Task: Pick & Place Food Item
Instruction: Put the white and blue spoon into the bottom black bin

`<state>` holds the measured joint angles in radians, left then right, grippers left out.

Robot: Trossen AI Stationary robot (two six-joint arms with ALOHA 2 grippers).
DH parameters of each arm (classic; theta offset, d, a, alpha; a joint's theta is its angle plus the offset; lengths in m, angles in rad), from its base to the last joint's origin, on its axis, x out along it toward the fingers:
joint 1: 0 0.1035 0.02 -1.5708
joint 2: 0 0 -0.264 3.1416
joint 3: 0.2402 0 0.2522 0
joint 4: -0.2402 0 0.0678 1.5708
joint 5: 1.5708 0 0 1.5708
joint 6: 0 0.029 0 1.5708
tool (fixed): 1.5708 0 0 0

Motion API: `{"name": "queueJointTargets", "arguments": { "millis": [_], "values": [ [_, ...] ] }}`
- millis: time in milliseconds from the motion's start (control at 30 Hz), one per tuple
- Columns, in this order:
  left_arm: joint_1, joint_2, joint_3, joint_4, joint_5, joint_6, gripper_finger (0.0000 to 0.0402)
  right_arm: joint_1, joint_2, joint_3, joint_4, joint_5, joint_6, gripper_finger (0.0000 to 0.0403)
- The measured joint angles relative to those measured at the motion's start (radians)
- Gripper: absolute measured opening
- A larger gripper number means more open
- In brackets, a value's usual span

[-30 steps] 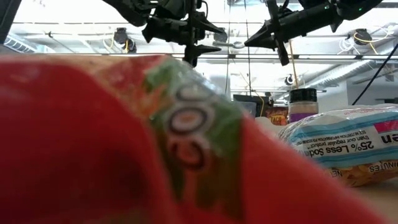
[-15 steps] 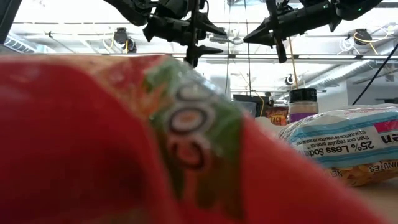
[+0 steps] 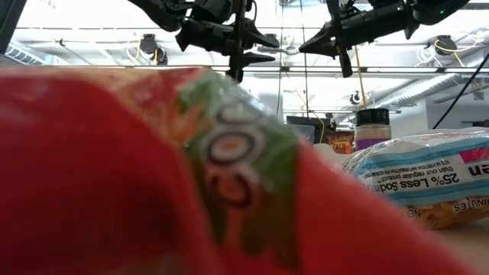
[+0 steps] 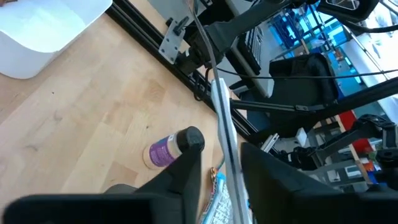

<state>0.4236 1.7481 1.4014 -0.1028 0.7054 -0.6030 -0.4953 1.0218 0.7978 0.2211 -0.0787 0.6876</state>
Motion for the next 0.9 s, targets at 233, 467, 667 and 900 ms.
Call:
{"name": "queueJointTargets", "arguments": {
  "millis": [233, 467, 667, 900],
  "values": [
    [0.000, 0.000, -0.001, -0.001, -0.014, 0.007, 0.0040, 0.000, 0.000, 0.000, 0.003, 0.000, 0.000, 0.0000],
    [0.001, 0.000, -0.002, -0.005, -0.021, 0.037, 0.0016, 0.000, -0.001, 0.000, 0.006, 0.000, 0.000, 0.0000],
    [0.001, 0.000, -0.002, 0.005, -0.033, 0.052, 0.0020, 0.000, 0.000, 0.000, 0.046, -0.008, -0.004, 0.0002],
    [0.000, -0.001, -0.002, 0.052, -0.023, 0.068, 0.0015, -0.009, 0.000, 0.000, 0.111, -0.027, -0.017, 0.0055]
  ]
}}
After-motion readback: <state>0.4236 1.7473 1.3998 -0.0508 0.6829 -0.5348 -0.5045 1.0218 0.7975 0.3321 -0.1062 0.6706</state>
